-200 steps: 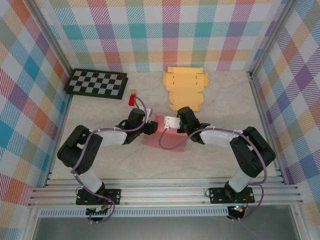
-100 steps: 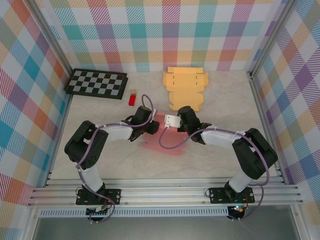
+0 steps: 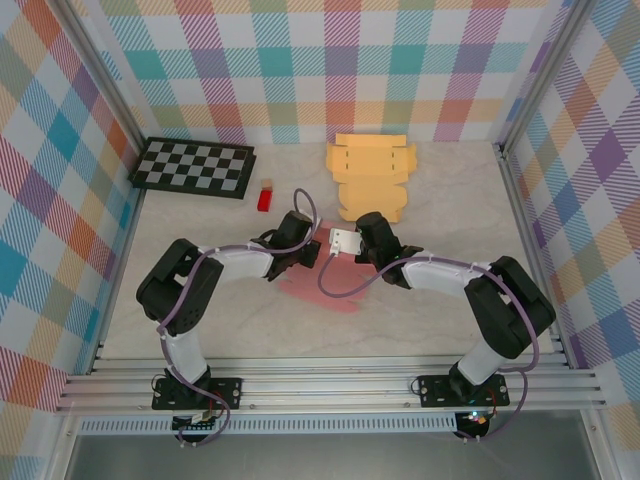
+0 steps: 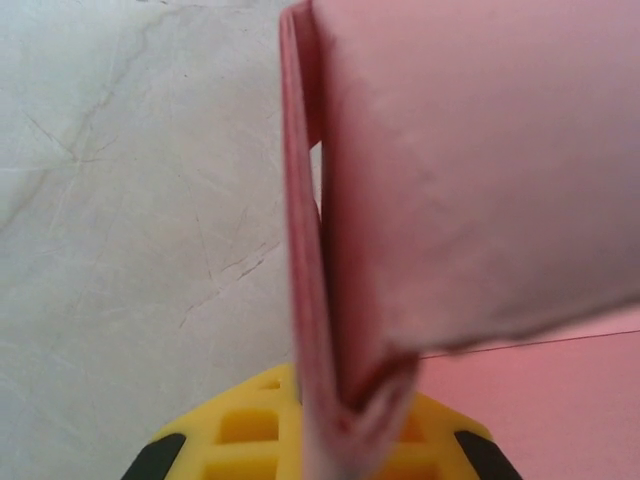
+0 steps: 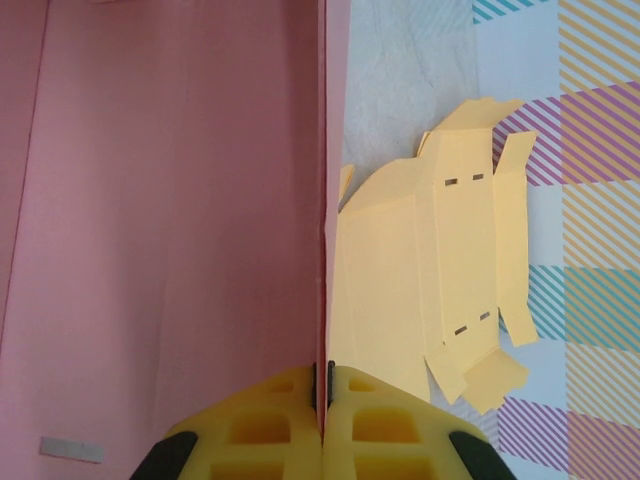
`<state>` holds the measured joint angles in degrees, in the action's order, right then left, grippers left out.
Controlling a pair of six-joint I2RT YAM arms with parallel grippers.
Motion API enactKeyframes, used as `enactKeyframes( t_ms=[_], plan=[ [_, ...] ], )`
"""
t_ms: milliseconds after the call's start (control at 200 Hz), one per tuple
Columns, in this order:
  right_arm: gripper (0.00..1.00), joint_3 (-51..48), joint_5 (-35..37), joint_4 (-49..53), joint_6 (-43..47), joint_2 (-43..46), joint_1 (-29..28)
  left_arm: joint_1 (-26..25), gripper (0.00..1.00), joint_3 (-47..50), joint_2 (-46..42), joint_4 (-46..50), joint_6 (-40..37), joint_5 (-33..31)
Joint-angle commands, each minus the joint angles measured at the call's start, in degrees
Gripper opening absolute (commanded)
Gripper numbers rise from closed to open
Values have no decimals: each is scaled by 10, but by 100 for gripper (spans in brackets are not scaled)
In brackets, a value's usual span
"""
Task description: Fold the paper box
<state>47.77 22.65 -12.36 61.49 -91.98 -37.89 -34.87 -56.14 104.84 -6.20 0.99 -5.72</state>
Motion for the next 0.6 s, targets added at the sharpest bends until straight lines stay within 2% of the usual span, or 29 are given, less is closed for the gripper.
enactKeyframes(
  t_ms=[0, 235, 300, 360, 385, 595],
  plan=[
    [0, -4, 28, 13, -15, 5, 6, 15, 0, 17, 20, 52, -3, -108],
    [0, -6, 30, 25, -26, 8, 11, 17, 0, 12, 18, 61, 9, -119],
    [0, -4, 29, 31, -31, 7, 11, 18, 13, 13, 13, 59, 10, -107],
    [0, -2, 28, 35, -35, 4, 12, 21, 33, 19, 0, 52, 13, -89],
    [0, -2, 28, 36, -36, 3, 11, 22, 38, 22, -7, 50, 16, -81],
    [0, 8, 28, 48, -46, -4, 12, 45, 53, 26, -63, 45, 56, 6]
  ],
)
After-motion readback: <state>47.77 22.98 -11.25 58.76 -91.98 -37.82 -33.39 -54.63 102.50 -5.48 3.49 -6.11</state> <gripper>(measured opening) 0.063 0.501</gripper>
